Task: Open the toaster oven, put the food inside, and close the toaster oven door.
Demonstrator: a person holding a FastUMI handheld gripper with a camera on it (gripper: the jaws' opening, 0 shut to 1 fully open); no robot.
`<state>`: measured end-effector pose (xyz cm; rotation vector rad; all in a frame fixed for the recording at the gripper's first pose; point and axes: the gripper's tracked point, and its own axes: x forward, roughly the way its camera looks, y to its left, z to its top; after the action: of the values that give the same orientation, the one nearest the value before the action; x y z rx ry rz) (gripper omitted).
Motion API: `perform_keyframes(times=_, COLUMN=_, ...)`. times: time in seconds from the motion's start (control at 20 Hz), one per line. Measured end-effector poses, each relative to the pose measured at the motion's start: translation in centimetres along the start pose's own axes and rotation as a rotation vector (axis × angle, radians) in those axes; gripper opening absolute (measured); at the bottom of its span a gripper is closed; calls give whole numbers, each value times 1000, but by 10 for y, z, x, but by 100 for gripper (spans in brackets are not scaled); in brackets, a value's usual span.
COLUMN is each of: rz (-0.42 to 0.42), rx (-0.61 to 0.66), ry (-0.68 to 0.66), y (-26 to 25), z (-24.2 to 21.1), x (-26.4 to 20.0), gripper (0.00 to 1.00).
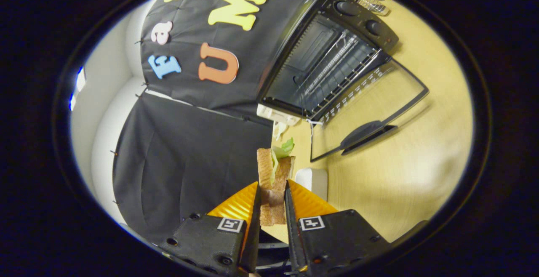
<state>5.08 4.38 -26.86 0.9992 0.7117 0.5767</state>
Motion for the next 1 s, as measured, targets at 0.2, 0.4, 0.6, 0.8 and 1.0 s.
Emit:
perform_keyframes(times=0.2, rz=9, rx=-45, ry=-109, y=-10, z=25, x=-7, gripper=35)
perform_keyframes(times=0.4, rz=-25, rx=-10, ry=-283, y=-30, z=57, x=-4, gripper=35)
perform_keyframes(times=0.6, rz=-20, rx=42, ry=-331, y=-50, z=71, x=10, gripper=35)
perform_keyframes(times=0.8, rz=1, rx=4, ry=-405, y=-62, z=89, x=19, gripper=35)
perform_keyframes(times=1.0, rz=-24, rx=-146, ry=-481, y=-59, z=108, x=11, gripper=35)
